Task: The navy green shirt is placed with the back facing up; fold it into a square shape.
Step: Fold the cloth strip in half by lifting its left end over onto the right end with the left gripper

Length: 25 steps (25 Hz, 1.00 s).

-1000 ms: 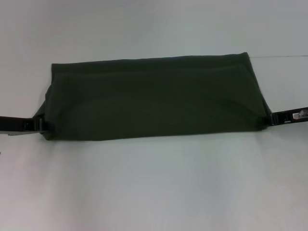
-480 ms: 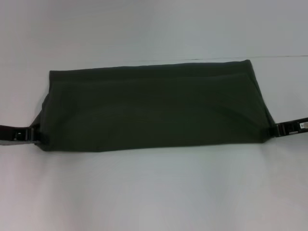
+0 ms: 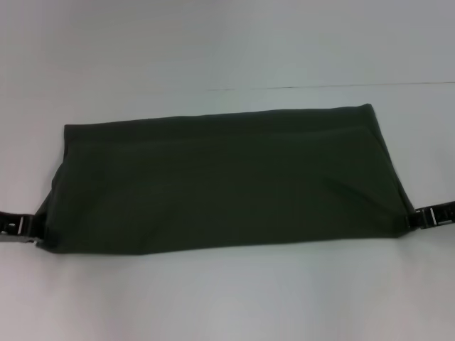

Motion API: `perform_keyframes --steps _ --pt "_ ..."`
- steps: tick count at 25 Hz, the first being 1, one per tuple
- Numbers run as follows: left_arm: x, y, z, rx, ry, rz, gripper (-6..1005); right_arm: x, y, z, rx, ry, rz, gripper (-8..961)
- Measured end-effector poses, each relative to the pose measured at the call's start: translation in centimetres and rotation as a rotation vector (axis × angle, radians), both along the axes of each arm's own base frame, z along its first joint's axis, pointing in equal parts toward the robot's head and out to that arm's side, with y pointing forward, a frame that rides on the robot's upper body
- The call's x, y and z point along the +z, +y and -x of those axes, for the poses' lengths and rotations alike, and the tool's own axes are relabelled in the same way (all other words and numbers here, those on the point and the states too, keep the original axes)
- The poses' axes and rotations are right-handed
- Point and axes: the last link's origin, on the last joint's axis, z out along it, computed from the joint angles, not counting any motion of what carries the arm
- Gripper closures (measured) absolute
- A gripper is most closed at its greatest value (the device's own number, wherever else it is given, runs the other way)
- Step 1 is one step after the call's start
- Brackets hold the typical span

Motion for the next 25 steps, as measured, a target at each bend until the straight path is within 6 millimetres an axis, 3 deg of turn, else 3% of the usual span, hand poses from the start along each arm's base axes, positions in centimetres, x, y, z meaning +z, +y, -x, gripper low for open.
perform_keyframes --steps 8,25 --pt "0.5 -0.2 0.0 0.007 0.014 0.015 988 0.2 -1.2 -0.3 -0.02 0.035 0.006 872" --pt "0.5 0.4 -0.6 0.008 0.005 0.006 962 1.3 -1.0 -0.5 -0.049 0.071 -0.039 839"
